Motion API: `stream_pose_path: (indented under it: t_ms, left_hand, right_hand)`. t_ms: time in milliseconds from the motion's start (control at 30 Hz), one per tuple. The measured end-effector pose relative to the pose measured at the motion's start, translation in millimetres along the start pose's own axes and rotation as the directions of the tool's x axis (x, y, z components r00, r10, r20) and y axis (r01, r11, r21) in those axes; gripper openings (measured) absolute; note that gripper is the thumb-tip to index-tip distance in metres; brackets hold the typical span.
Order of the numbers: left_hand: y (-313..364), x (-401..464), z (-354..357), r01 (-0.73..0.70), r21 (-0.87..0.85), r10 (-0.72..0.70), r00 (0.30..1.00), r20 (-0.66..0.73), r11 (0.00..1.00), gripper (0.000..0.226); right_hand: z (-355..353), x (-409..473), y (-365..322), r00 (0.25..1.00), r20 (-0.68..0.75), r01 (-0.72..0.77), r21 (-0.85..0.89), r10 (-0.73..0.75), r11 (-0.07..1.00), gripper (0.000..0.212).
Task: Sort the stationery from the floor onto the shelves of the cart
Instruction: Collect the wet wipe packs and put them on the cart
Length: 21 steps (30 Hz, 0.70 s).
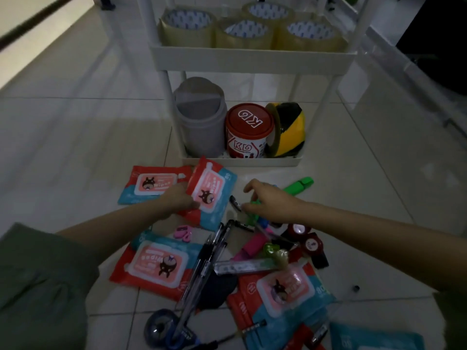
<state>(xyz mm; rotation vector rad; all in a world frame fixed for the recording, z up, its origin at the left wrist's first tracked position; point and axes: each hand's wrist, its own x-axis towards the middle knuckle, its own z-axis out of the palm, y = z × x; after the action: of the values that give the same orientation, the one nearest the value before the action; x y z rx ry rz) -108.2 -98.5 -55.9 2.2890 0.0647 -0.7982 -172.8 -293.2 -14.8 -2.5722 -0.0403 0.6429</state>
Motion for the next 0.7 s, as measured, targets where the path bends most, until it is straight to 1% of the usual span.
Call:
stream_pose_path:
  t_ms: [67,100,133,167,233,267,300,333,367,400,433,467,500,533,567,600,633,667,700]
  left_hand:
    - [7.7,-9.3,-3.3,-0.027,-0.234,0.034,0.999,0.024,0.972,0.039]
    - [11.8,-15.8,-5.2,-0.054,-0.341,0.074,0.996,0.047,0.938,0.038]
    - [16.8,-24.9,-6.9,-0.079,-0.441,0.122,0.990,0.071,0.894,0.034]
    - [20.7,-32.9,-8.2,-0.085,-0.525,0.159,0.983,0.097,0.847,0.029]
    - [23.0,-44.6,-10.4,-0.043,-0.646,0.177,0.973,0.145,0.762,0.023]
    - [22.3,-49.7,-12.4,-0.002,-0.681,0.170,0.969,0.181,0.732,0.022]
    - [19.5,-53.2,-14.1,0.059,-0.692,0.161,0.955,0.249,0.720,0.024]
    - [16.3,-56.8,-15.6,0.128,-0.667,0.144,0.931,0.336,0.734,0.026]
    - [9.8,-55.2,-16.8,0.178,-0.611,0.104,0.911,0.398,0.772,0.028]
    - [2.7,-50.5,-17.4,0.205,-0.550,0.046,0.912,0.407,0.810,0.026]
    - [-5.1,-42.8,-20.7,0.225,-0.505,-0.038,0.934,0.354,0.833,0.022]
    - [-12.8,-32.3,-24.7,0.235,-0.475,-0.135,0.963,0.234,0.848,0.018]
    - [-21.4,-18.8,-29.0,0.221,-0.439,-0.223,0.974,0.049,0.871,0.018]
    - [-28.9,-5.5,-34.3,0.204,-0.360,-0.270,0.952,-0.145,0.910,0.024]
    - [-33.8,4.5,-39.0,0.219,-0.240,-0.288,0.906,-0.309,0.946,0.038]
    - [-36.6,10.8,-43.8,0.268,-0.121,-0.294,0.856,-0.426,0.956,0.055]
    - [-37.7,14.8,-47.3,0.320,-0.049,-0.302,0.817,-0.491,0.946,0.070]
    - [-36.6,17.7,-50.6,0.349,-0.027,-0.312,0.800,-0.512,0.937,0.081]
    - [-36.8,21.9,-53.9,0.361,-0.032,-0.326,0.799,-0.504,0.932,0.091]
  right_hand:
    - [3.4,4.3,-8.4,0.988,-0.117,-0.069,0.238,0.099,0.969,0.060]
    - [4.0,6.3,-12.8,0.974,-0.137,-0.117,0.374,0.180,0.920,0.063]
    - [3.2,6.9,-16.9,0.963,-0.107,-0.161,0.510,0.248,0.845,0.064]
    - [3.1,8.6,-18.6,0.959,-0.031,-0.201,0.627,0.282,0.753,0.062]
    - [3.5,10.1,-18.8,0.960,0.146,-0.259,0.791,0.239,0.555,0.050]
    - [3.8,8.9,-19.9,0.960,0.202,-0.271,0.843,0.195,0.465,0.040]
    - [4.3,8.0,-21.1,0.962,0.220,-0.267,0.878,0.160,0.398,0.032]
    - [4.7,6.8,-22.4,0.965,0.213,-0.255,0.895,0.150,0.367,0.030]
    - [5.7,6.3,-23.2,0.966,0.203,-0.249,0.900,0.160,0.359,0.031]
    - [6.0,3.9,-24.8,0.965,0.201,-0.251,0.896,0.170,0.365,0.032]
    - [7.0,2.5,-26.2,0.961,0.205,-0.263,0.887,0.188,0.378,0.032]
    - [7.8,0.8,-26.9,0.956,0.213,-0.277,0.877,0.200,0.393,0.032]
    - [9.0,0.0,-26.2,0.952,0.218,-0.289,0.868,0.213,0.405,0.032]
    - [10.1,-0.3,-24.8,0.949,0.219,-0.297,0.862,0.226,0.411,0.032]
    - [11.2,-0.6,-22.8,0.946,0.220,-0.303,0.861,0.237,0.410,0.032]
    - [12.2,-1.0,-20.6,0.945,0.223,-0.307,0.861,0.240,0.406,0.031]
    - [13.3,-1.4,-18.1,0.943,0.232,-0.312,0.863,0.237,0.397,0.029]
    - [14.0,-2.6,-16.0,0.942,0.244,-0.318,0.865,0.230,0.388,0.024]
    - [14.9,-3.4,-13.3,0.940,0.257,-0.327,0.864,0.224,0.382,0.017]
